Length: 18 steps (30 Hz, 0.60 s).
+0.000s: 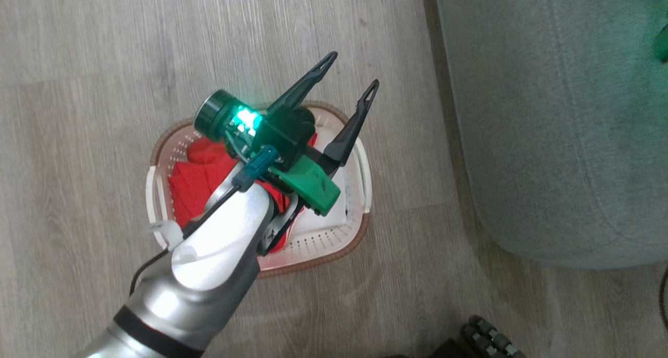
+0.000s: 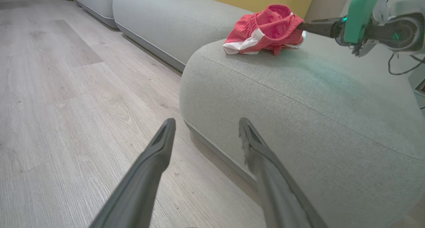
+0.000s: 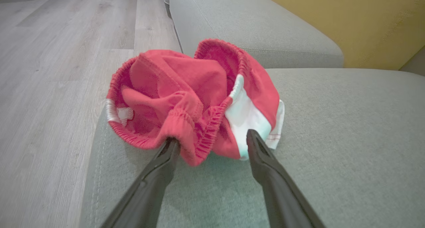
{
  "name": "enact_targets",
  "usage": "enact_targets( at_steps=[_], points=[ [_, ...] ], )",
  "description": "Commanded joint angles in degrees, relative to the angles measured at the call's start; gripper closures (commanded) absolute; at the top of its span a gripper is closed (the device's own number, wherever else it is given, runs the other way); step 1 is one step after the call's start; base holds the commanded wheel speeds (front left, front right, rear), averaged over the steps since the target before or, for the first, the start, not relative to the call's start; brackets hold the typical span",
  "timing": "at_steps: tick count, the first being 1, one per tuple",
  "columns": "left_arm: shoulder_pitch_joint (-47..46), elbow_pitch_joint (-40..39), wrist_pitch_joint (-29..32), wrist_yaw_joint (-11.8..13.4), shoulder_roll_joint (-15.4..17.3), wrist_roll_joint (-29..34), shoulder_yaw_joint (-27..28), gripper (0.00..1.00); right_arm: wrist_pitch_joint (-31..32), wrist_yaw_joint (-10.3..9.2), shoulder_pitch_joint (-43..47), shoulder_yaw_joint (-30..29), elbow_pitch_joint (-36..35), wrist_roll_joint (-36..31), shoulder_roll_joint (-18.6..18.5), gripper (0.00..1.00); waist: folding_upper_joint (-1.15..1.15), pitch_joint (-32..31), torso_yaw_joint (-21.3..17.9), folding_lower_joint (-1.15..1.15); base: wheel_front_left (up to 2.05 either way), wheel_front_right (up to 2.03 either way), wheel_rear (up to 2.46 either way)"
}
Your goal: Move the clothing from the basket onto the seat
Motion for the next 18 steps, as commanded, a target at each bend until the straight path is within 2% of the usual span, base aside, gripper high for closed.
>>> enact_targets(
  at_steps=[1,10,18],
  points=[
    [0.8,-1.23,-0.58,0.43,0.73,-0.46,1.79,0.0,-0.53,-0.02,2.2,1.44,-2.66,1.2,-0.26,0.0,0.0,-1.8,-0.25,-0.01,0.0,0.0,0.0],
    [3.7,0.46,-1.83,0.96,0.47,-2.86,2.91,0.0,-0.53,-0.02,10.85,8.02,-8.8,6.86,-1.47,0.0,0.0,-8.6,-0.72,-0.01,0.0,0.0,0.0],
    [8.29,2.06,-2.64,1.9,0.02,-5.45,4.91,0.0,-0.53,-0.02,14.01,13.25,-13.53,10.04,-2.11,0.0,0.0,-17.23,0.43,-0.01,0.0,0.0,0.0]
  ],
)
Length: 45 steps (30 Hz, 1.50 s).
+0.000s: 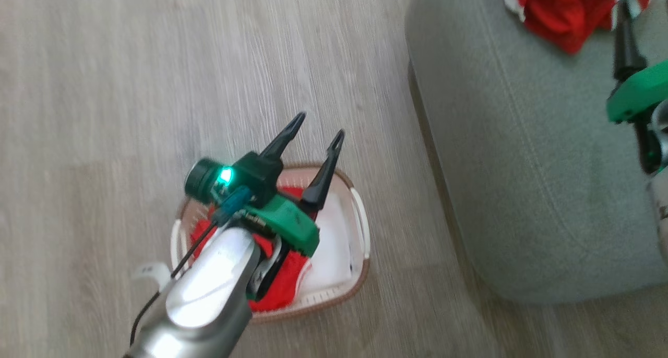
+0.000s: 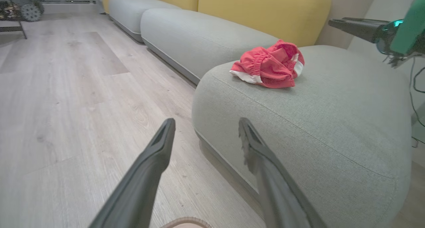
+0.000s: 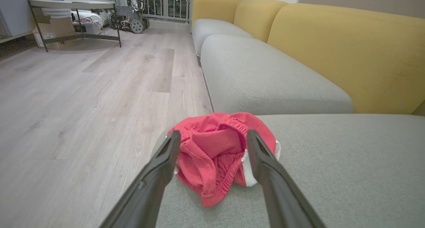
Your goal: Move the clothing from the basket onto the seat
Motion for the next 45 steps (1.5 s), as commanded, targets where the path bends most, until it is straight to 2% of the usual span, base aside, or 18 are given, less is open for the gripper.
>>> enact_targets(
  at_steps=[1,13,24,29,37,45],
  points=[
    [0.39,-1.27,-0.64,0.49,0.39,-0.67,2.57,0.0,-0.53,-0.01,1.45,1.54,-2.16,0.63,-0.56,0.0,0.0,-4.27,1.08,0.0,0.0,0.0,0.0],
    [12.41,-4.41,-0.76,3.52,1.58,-2.18,10.22,0.0,-0.53,-0.01,8.17,7.3,-5.88,3.31,4.83,0.0,0.0,-15.37,4.88,0.0,0.0,0.0,0.0],
    [22.83,-10.56,-0.77,7.4,2.52,0.29,19.08,0.0,-0.53,-0.01,20.51,5.56,-15.32,1.73,11.79,0.0,0.0,-18.8,7.84,0.0,0.0,0.0,0.0],
    [27.53,-12.75,-0.77,7.88,1.95,0.89,22.38,0.0,-0.53,-0.01,26.74,3.28,-20.73,-1.16,14.55,0.0,0.0,-19.34,8.45,0.0,0.0,0.0,0.0],
    [33.19,-16.01,-0.77,8.26,0.64,2.61,26.84,0.0,-0.53,-0.01,33.98,0.78,-27.51,-6.93,16.87,0.0,0.0,-19.79,8.71,0.0,0.0,0.0,0.0],
    [36.42,-17.72,-0.77,7.08,-0.77,4.12,30.08,0.0,-0.53,-0.01,39.17,1.27,-30.38,-4.79,17.26,0.0,0.0,-20.12,8.95,0.0,0.0,0.0,0.0]
  ],
)
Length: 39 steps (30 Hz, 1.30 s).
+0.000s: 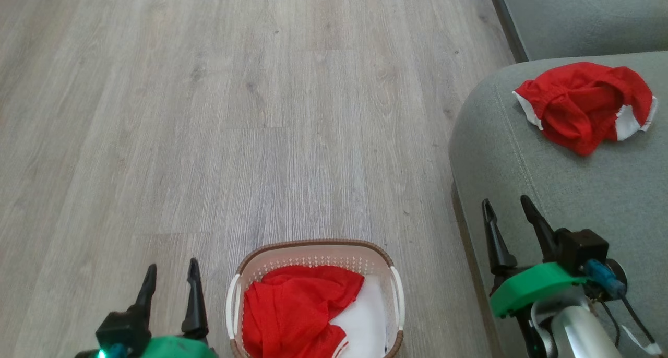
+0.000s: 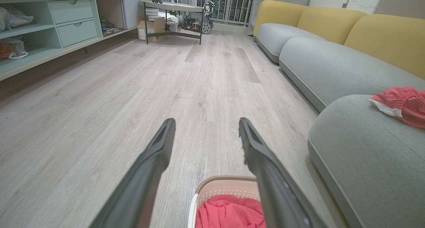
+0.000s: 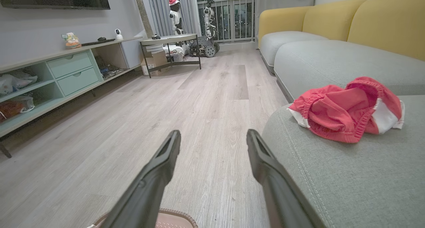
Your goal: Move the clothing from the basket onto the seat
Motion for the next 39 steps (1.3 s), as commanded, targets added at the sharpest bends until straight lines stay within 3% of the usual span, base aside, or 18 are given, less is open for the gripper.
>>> enact_targets(
  at_steps=[1,29,39],
  points=[
    [-1.5,-2.14,-0.72,-0.54,-0.28,0.59,2.81,0.0,-0.55,-0.01,-1.38,1.64,-2.34,0.64,0.47,0.0,0.0,0.02,0.02,0.0,0.0,0.0,0.0],
    [-2.83,0.79,-0.72,-4.27,-2.03,3.33,4.15,0.0,-0.55,-0.01,-1.74,0.82,-3.26,1.16,0.49,0.0,0.0,2.57,0.03,0.0,0.0,0.0,0.0],
    [-13.27,9.52,-0.72,-7.56,-2.08,6.86,-1.39,0.0,-0.55,-0.01,-5.23,-2.67,-6.68,-0.48,0.49,0.0,0.0,12.9,0.26,0.0,0.0,0.0,0.0]
  ],
)
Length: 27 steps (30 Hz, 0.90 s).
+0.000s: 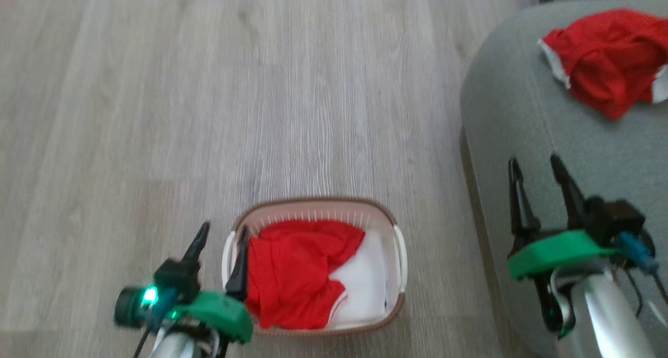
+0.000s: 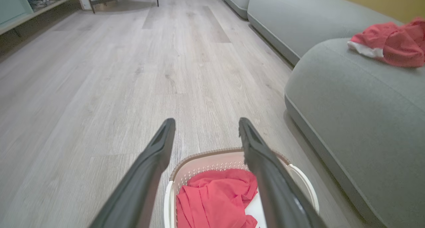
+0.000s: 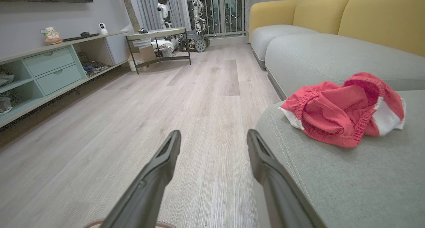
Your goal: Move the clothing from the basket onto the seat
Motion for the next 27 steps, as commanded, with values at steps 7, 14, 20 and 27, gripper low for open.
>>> enact_targets(
  at_steps=[7,14,20,27],
  points=[
    [-14.13,10.96,-0.7,-2.41,-0.11,3.46,-4.24,0.0,-0.53,-0.01,-7.53,0.54,-5.15,-1.24,0.16,0.0,0.0,14.99,-1.57,0.0,0.0,0.0,0.0],
    [-25.8,25.85,-0.52,-4.04,-0.13,5.57,-10.94,0.0,-0.54,-0.01,-11.6,0.02,-8.3,-1.54,0.16,0.0,0.0,25.39,-4.11,0.0,0.0,0.0,0.0],
    [-34.17,35.94,0.78,-3.85,-0.14,6.01,-15.99,0.0,-0.54,-0.01,-14.64,0.81,-11.27,-1.59,0.16,0.0,0.0,32.79,-6.15,0.0,0.0,0.0,0.0],
    [-41.49,43.76,1.36,-4.41,-0.14,7.27,-21.33,0.0,-0.54,-0.01,-17.24,2.99,-13.21,-1.61,0.16,0.0,0.0,38.8,-7.61,0.0,0.0,0.0,0.0]
  ],
)
